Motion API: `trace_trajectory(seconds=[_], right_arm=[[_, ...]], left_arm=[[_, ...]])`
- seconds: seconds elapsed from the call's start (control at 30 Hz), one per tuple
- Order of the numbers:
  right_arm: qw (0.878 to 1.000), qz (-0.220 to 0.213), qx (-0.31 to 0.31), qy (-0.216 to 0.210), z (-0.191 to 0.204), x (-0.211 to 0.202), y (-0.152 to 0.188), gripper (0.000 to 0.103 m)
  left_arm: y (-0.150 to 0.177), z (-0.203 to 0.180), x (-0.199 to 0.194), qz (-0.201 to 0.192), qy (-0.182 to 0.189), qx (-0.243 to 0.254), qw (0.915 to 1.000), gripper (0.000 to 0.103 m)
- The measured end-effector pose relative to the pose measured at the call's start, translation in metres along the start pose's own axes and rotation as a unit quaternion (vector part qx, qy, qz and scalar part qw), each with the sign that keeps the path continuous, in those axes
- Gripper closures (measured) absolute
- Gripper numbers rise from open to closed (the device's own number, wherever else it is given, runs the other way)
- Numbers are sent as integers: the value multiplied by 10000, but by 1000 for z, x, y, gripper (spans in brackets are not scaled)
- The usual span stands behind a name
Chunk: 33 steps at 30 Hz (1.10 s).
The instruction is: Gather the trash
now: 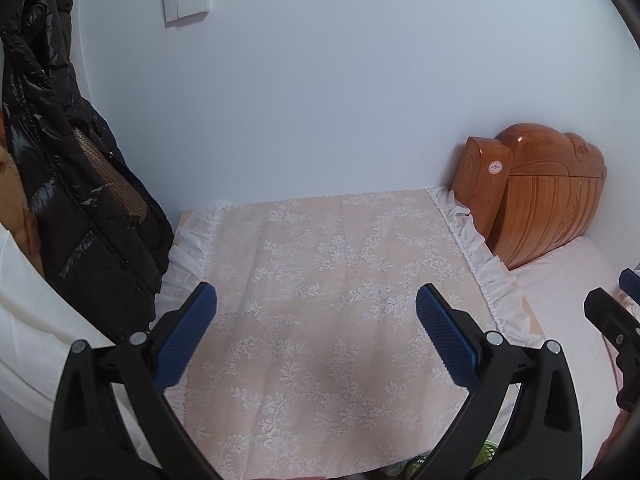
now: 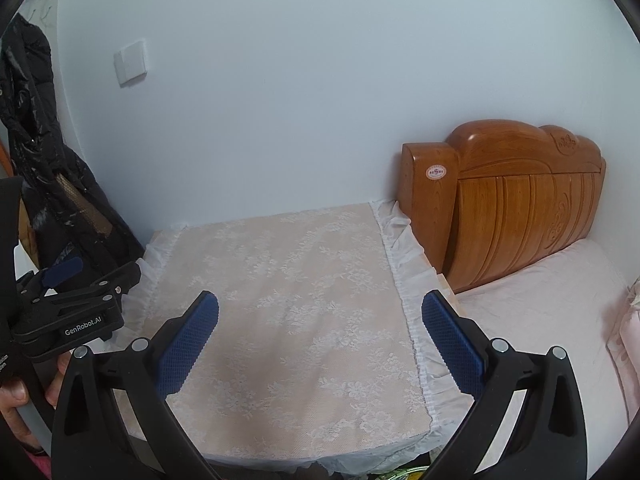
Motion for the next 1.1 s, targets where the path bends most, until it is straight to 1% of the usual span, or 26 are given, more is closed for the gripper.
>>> trace_trajectory(seconds=[0.37, 1.1], right_arm=[[10000, -37, 77, 23, -7, -3, 5, 2], [10000, -48, 50, 13, -8, -2, 3, 2]], left_arm=[[2, 2, 2, 61, 24, 6, 10000, 7], [3, 3, 1, 96, -8, -18, 10000, 7]])
Point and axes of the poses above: each gripper's, at about its wrist camera, not at the fingertips, and x roughly the way its jaws point, z to its left, y to its underside, the point moved 3 cm from there along x, roughly the way its jaws point, and after that the axes turned 6 degrees about -y, right-handed, at the moved point
